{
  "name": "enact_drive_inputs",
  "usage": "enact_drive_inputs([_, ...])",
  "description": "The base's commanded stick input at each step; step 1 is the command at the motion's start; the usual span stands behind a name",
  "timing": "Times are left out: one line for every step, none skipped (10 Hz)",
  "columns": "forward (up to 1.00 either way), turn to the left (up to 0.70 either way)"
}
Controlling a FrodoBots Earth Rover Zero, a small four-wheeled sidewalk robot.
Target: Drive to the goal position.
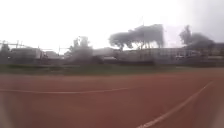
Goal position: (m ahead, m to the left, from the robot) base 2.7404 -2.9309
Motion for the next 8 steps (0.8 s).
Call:
enact_drive_inputs([0.50,0.00])
enact_drive_inputs([0.50,0.00])
enact_drive_inputs([0.50,0.00])
enact_drive_inputs([0.50,0.00])
enact_drive_inputs([0.50,0.00])
enact_drive_inputs([0.50,0.00])
enact_drive_inputs([0.50,0.00])
enact_drive_inputs([0.50,0.00])
